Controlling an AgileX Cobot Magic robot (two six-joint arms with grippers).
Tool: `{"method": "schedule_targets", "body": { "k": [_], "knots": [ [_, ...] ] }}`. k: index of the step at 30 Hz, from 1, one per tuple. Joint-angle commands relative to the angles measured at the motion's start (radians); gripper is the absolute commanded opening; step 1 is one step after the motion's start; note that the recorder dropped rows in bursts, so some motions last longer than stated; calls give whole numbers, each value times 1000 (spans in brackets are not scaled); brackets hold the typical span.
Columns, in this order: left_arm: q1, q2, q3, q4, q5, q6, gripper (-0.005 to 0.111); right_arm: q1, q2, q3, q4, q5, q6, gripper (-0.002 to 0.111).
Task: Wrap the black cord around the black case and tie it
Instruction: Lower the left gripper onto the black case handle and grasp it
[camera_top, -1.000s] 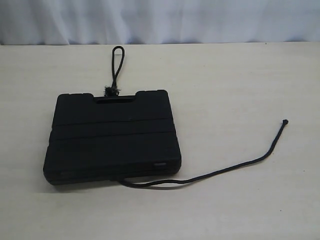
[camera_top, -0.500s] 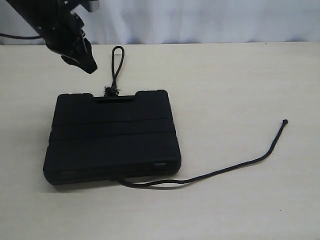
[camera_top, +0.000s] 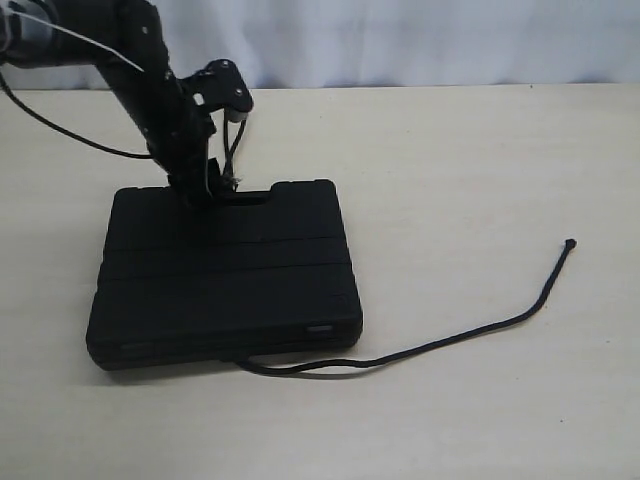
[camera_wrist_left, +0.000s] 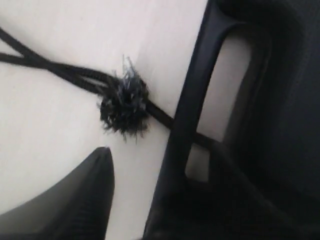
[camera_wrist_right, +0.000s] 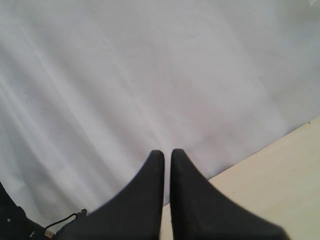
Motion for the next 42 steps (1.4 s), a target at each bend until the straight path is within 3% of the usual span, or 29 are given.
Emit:
{"method": "schedule_targets", "body": {
  "k": [1, 5, 10, 14, 25, 27, 30, 31, 37, 42],
  "knots": [
    [-64, 41, -59, 44, -34, 4, 42, -2, -2, 3, -6, 8, -51, 4],
    [-83, 77, -94, 52, -10, -1, 36, -2, -2, 3, -6, 10, -53, 4],
    [-89, 77, -94, 105, -1, 10, 36, -2, -2, 3, -6, 12, -58, 4],
    [-89, 89, -94, 57, -29, 111, 36, -2, -2, 3, -6, 25, -59, 4],
    [-89, 152, -94, 84, -43, 113, 36, -2, -2, 3, -26, 53, -59, 4],
    [-89, 154, -94, 85, -44, 113, 29, -2, -2, 3, -26, 53, -59, 4],
    [-89, 146, -94, 85, -44, 104, 6, -2, -2, 3, -26, 53, -59, 4],
    [-89, 140, -94, 85, -46, 93, 1, -2, -2, 3, -26, 53, -59, 4],
    [-89, 90, -94, 97, -32, -56, 0, -2, -2, 3, -26, 10, -59, 4],
    [-89, 53, -94, 223, -9, -288, 0, -2, -2, 3, -26, 29, -46, 4]
  ]
}}
